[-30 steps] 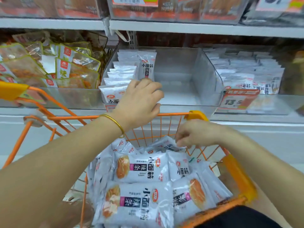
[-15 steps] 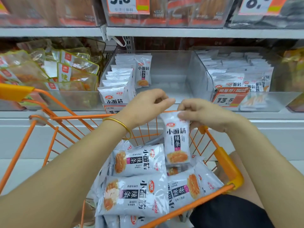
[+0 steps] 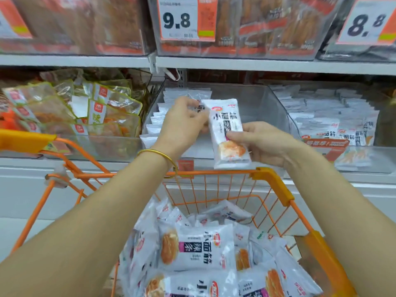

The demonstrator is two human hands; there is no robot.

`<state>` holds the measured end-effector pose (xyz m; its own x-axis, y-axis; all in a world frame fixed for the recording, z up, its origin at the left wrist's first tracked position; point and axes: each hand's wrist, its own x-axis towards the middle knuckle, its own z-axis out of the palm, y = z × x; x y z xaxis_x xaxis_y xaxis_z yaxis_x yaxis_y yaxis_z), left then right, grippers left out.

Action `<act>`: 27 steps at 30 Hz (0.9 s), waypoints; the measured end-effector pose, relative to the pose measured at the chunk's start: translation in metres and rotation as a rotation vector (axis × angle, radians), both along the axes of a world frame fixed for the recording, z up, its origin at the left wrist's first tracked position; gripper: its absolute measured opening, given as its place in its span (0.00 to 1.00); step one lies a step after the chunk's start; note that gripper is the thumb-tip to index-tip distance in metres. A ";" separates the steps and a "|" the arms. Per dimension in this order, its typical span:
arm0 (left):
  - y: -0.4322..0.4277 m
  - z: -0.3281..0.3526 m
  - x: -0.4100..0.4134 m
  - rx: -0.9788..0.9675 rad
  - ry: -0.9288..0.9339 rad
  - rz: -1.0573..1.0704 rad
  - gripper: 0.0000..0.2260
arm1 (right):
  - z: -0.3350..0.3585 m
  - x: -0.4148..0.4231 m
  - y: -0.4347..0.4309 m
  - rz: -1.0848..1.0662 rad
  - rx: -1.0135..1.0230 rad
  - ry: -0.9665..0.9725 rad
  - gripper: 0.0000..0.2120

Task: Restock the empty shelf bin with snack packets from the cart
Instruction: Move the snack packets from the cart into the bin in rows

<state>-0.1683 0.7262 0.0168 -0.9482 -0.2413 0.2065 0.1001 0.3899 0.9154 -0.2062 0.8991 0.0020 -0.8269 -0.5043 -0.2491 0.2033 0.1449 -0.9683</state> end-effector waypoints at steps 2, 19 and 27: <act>-0.015 0.000 -0.008 -0.235 0.091 0.107 0.07 | 0.001 -0.028 -0.014 -0.149 -0.058 -0.068 0.02; -0.055 -0.025 -0.040 -1.133 -0.236 -0.100 0.22 | -0.076 -0.165 -0.119 -0.480 0.579 0.458 0.13; -0.056 -0.026 -0.043 -1.132 -0.245 -0.107 0.22 | -0.079 -0.168 -0.127 -0.458 0.570 0.394 0.23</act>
